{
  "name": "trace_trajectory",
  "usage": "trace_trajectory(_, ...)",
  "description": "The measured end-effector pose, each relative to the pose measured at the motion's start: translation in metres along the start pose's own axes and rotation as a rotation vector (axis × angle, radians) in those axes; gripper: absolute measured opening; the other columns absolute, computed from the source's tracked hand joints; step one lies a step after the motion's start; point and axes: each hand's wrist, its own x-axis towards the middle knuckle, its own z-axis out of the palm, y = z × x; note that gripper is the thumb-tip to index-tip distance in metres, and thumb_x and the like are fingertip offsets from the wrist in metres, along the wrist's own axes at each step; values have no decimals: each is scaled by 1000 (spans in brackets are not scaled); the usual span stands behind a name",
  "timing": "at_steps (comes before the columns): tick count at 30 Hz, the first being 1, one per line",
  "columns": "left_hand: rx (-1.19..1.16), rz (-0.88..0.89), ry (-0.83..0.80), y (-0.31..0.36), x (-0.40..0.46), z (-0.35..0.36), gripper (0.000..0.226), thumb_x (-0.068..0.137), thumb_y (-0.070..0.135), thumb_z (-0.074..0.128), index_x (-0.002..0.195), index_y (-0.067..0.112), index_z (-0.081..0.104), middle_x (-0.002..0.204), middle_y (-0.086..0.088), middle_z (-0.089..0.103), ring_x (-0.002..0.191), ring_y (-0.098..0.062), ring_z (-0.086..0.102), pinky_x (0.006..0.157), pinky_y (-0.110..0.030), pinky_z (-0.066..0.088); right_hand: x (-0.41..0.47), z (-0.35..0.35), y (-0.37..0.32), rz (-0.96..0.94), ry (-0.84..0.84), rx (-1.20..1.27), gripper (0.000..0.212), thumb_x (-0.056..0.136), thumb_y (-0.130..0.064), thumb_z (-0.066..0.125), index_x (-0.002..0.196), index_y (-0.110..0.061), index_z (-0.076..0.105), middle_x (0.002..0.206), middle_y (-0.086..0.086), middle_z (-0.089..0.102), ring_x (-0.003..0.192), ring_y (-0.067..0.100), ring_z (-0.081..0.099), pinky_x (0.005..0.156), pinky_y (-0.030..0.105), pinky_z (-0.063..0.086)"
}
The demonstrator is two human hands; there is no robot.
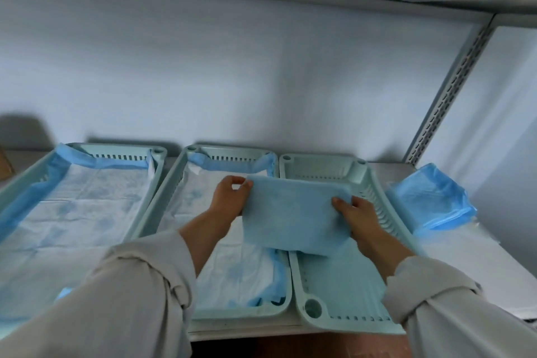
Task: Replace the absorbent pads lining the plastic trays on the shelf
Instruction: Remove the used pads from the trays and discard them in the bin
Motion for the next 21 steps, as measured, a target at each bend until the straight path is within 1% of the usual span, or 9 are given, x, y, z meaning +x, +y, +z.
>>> trace_trajectory(2,-40,-181,-75,-16,5,5,40,92,34,59,123,11,50,123,-10,55,108,-26,54,89,-41,50,1,8,10,151,-47,-19,39,90,-27,64,117,1,57,107,12,58,94,28,56,88,47,49)
trace_trajectory(5,-14,-384,-308,-41,4,3,47,86,27,68,126,8,50,124,-10,57,111,-27,56,90,-40,49,-7,8,28,330,-231,-101,42,85,-18,70,119,4,56,98,12,61,81,25,59,68,34,51)
trace_trajectory(6,10,-408,-344,-46,3,0,46,86,22,68,125,5,52,122,-11,58,108,-26,56,89,-38,48,-8,7,31,321,-240,-117,41,84,-12,71,117,7,57,96,14,62,81,26,59,68,34,51)
trace_trajectory(8,61,-422,-356,-52,6,-2,42,87,15,67,122,-1,53,116,-14,59,102,-26,58,87,-36,49,-5,7,33,255,-172,-100,35,83,-8,71,112,8,60,98,16,63,87,29,59,80,41,52)
trace_trajectory(10,127,-338,-299,-54,9,2,29,89,13,63,113,-2,57,101,-13,60,88,-23,59,79,-35,51,2,9,30,192,-92,-90,29,84,-11,70,109,3,62,99,14,63,92,29,58,89,42,50)
trace_trajectory(12,226,-114,-147,-49,11,8,11,93,15,56,99,5,59,90,-10,59,80,-22,56,72,-33,48,7,11,28,168,-32,-80,28,84,-12,69,108,1,63,97,12,62,90,28,57,83,38,48)
trace_trajectory(15,389,131,-13,-40,16,19,18,96,22,49,100,8,58,97,-12,62,90,-28,58,77,-33,44,11,13,34,175,36,-115,29,83,-13,71,106,3,63,97,14,60,88,28,55,79,36,45)
trace_trajectory(18,553,138,42,-40,20,26,30,98,26,43,120,10,54,119,-12,61,108,-31,57,89,-34,42,13,18,35,130,67,-191,25,85,-20,69,101,-2,63,99,18,63,86,28,55,74,33,41)
trace_trajectory(21,625,123,86,-40,19,28,33,100,25,41,124,6,52,125,-14,58,114,-32,55,92,-35,41,19,20,30,52,90,-254,20,87,-25,66,95,-8,60,91,11,60,83,26,53,72,31,39)
